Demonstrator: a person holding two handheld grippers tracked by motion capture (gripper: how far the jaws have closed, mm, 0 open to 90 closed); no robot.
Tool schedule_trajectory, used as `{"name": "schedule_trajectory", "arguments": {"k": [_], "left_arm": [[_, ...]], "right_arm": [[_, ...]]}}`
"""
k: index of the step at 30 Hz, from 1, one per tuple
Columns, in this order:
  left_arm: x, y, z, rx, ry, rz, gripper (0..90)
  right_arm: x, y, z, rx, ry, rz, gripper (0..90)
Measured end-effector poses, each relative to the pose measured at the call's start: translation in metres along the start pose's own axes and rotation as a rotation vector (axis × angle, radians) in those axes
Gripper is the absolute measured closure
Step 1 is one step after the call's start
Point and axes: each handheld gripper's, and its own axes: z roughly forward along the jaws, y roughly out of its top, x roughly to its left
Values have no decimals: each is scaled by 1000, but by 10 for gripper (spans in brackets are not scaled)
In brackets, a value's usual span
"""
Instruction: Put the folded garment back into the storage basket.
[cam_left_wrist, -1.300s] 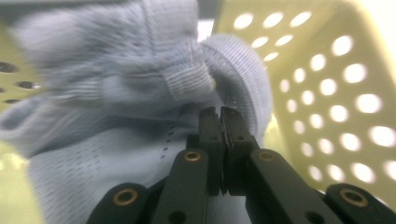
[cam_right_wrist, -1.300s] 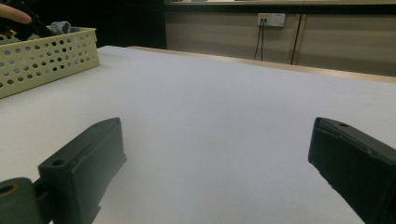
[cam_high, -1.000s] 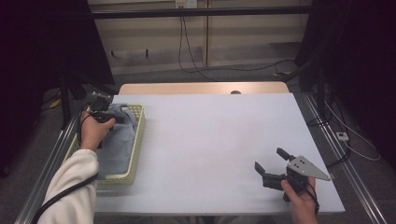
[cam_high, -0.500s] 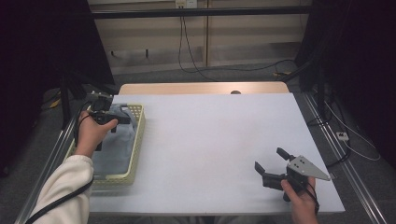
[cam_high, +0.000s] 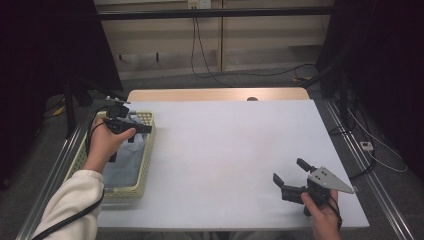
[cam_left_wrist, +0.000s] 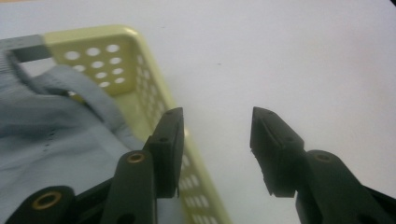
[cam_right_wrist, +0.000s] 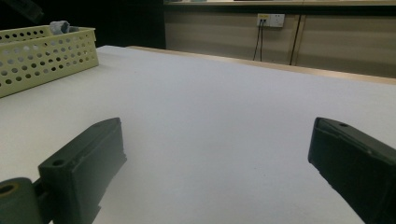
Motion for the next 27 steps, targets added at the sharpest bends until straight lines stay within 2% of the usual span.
{"name": "schedule_trajectory", "arguments": {"k": [3,8,27], "left_arm": [[-11,0,0,-5,-42,23,517],[-25,0,1,-3,-81,59,489],[-66,-18,12,5,-173,151,407]], "right_arm": [[0,0,0,2,4,-2,33],[0,0,0,2,2,-3,33],[0,0,0,2,-2,-6,33]]}}
